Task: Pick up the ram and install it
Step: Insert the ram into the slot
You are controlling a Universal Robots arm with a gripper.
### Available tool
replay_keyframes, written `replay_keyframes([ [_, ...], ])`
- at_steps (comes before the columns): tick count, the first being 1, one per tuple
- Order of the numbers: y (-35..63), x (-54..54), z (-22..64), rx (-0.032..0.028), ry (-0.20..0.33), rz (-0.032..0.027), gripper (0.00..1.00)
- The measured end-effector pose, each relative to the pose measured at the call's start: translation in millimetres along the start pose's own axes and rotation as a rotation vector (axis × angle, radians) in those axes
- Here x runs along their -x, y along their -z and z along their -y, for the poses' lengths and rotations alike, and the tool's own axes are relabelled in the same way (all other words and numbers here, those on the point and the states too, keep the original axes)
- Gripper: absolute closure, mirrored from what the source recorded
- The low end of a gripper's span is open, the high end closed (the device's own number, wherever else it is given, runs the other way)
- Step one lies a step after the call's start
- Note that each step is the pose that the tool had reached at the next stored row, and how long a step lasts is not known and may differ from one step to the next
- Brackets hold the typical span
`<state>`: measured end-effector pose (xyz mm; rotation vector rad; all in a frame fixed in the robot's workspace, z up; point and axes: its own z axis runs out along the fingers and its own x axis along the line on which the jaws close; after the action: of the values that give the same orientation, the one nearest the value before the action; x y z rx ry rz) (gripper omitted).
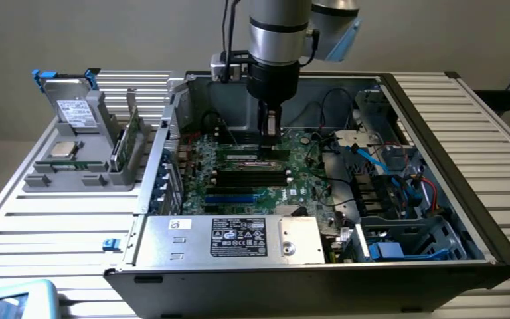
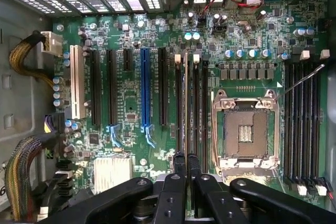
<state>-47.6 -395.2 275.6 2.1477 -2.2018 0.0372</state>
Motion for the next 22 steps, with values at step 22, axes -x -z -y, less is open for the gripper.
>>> replay_keyframes([
  [22, -22.2, -1.3, 0.9, -0.0016, 0.016, -0.0085, 0.87],
])
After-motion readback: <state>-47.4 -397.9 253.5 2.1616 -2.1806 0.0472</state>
